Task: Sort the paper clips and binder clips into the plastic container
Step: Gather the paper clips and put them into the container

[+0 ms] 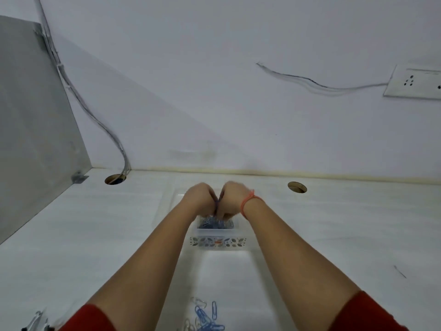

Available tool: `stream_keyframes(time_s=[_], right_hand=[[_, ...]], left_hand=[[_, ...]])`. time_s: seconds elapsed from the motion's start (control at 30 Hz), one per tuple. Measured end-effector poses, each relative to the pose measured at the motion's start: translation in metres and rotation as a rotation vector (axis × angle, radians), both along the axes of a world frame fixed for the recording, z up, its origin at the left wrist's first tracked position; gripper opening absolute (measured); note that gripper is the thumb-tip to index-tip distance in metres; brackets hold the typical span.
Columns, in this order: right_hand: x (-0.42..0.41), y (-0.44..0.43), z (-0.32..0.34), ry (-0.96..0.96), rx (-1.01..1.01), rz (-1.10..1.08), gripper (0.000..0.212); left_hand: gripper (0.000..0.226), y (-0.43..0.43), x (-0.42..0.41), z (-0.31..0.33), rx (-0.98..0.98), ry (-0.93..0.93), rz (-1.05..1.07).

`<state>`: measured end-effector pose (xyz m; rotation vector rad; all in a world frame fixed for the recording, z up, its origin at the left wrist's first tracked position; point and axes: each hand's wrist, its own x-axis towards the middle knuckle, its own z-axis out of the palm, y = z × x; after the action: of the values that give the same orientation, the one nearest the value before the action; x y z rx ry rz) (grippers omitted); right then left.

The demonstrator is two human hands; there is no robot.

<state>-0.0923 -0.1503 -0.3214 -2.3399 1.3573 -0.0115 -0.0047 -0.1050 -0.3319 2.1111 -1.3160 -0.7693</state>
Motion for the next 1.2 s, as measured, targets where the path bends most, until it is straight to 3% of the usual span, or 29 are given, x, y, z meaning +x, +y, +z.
stream_keyframes(time_s=[0.07,0.13,0.2,0.33,0.5,0.6,0.7,0.93,1.03,1.1,1.2], right_hand=[[0.001,-0.002,-0.009,0.053,0.118,-0.008,0.008],[0.000,-0.007,-0.013,0.033,0.049,-0.047,0.013],[-0.004,-0.009,-0.013,-0.049,-0.042,-0.089,0.003],[-0.023,0.000,-0.010,-0.267,-0.115,-0.151,0.012],[-0.065,0.063,-0.019,-0.512,-0.109,-0.127,0.017],[-0.071,0.106,-0.059,-0.406,-0.086,0.010,0.019],[-0.062,0.136,-0.103,-0.289,-0.066,0.119,0.033],[-0.086,0.165,-0.120,-0.408,-0.069,0.172,0.014],[-0.110,0.167,-0.104,-0.449,-0.116,0.115,0.019],[-0.128,0.165,-0.094,-0.350,-0.114,0.098,0.033],[-0.139,0.173,-0.090,-0.077,0.004,0.121,0.070]], left_hand=[[0.036,-0.005,0.003,-0.007,0.045,0.013,-0.010],[0.040,-0.010,0.009,-0.007,0.052,0.082,-0.013],[0.038,-0.010,0.011,-0.003,0.046,0.118,0.000],[0.026,0.000,0.007,0.005,-0.060,0.152,0.046],[0.028,0.067,-0.012,-0.007,-0.259,0.019,0.125],[0.016,0.119,-0.022,-0.042,-0.230,-0.154,0.119],[0.027,0.150,-0.022,-0.082,-0.073,-0.353,0.049],[0.029,0.216,-0.031,-0.100,-0.103,-0.318,-0.090],[0.058,0.248,-0.031,-0.091,0.049,-0.345,-0.167],[0.071,0.254,-0.034,-0.084,0.144,-0.351,-0.168],[0.052,0.247,-0.043,-0.082,0.127,-0.352,-0.101]])
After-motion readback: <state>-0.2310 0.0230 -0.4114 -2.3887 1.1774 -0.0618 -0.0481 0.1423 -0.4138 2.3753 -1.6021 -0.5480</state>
